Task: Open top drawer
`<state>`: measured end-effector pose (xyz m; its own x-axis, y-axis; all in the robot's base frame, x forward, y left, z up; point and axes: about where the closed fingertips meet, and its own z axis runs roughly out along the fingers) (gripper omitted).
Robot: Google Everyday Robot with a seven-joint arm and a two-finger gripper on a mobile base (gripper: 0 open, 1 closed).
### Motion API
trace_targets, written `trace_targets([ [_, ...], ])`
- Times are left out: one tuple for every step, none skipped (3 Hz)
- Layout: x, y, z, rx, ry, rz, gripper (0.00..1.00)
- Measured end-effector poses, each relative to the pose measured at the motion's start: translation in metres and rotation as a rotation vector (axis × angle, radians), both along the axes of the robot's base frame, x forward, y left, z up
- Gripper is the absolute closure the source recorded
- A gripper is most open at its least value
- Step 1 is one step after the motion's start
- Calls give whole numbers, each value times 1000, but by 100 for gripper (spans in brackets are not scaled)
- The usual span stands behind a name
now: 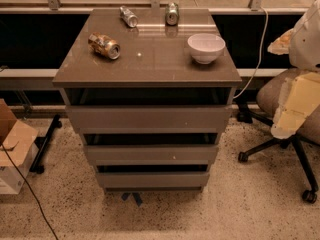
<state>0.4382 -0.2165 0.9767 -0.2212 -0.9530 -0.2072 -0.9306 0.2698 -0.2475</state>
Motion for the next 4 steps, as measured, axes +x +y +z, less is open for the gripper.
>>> trace_targets([
  [0,0,0,0,0,0,0],
  [5,4,0,-18,-22,-5,0],
  [16,16,-7,-3,-66,-2,0],
  [30,29,-20,27,-125,10,0],
])
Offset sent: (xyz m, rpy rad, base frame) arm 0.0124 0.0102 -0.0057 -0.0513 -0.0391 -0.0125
